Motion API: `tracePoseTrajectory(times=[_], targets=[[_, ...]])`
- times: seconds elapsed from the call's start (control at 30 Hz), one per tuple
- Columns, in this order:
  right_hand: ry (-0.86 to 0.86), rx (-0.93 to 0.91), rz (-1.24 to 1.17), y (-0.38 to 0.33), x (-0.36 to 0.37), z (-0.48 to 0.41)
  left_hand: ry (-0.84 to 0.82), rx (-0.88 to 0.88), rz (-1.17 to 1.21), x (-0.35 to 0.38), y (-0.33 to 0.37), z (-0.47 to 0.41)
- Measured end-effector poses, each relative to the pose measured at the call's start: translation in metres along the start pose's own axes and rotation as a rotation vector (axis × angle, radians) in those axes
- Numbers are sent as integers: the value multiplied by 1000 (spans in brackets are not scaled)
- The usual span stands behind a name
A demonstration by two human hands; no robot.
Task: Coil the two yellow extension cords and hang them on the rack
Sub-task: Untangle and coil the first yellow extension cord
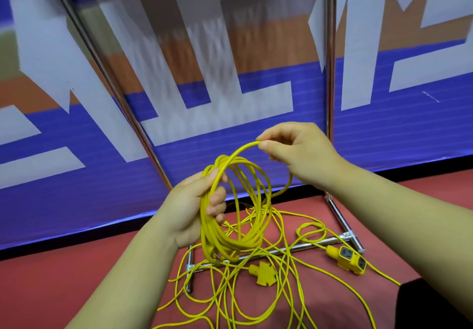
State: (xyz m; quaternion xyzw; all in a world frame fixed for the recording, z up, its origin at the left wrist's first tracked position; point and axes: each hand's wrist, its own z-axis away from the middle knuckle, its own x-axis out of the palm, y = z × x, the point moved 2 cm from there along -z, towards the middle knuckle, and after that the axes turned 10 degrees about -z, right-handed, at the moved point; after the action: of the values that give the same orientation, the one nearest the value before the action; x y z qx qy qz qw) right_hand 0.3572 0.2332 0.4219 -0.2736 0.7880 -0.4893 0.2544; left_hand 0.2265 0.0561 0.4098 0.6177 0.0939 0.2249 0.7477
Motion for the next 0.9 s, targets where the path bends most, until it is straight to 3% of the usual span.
tracePoseTrajectory(times=[0.2,0.33,0.5,0.67,0.77,0.9], targets=[[41,-17,4,-2,0,-1,-232,-36,-38,-1,-7,0],[-20,45,-27,11,-5,-3,-155,-2,-88,0,-7,3],[-338,137,-37,28,-5,6,-18,95,-27,-5,7,5],[-454,20,183,28,9,14,106,234,120,-15,17,4],[-424,1,215,27,11,17,129,254,32,-19,13,4],[-203,129,-176,12,10,12,183,228,-337,-20,-10,-2]])
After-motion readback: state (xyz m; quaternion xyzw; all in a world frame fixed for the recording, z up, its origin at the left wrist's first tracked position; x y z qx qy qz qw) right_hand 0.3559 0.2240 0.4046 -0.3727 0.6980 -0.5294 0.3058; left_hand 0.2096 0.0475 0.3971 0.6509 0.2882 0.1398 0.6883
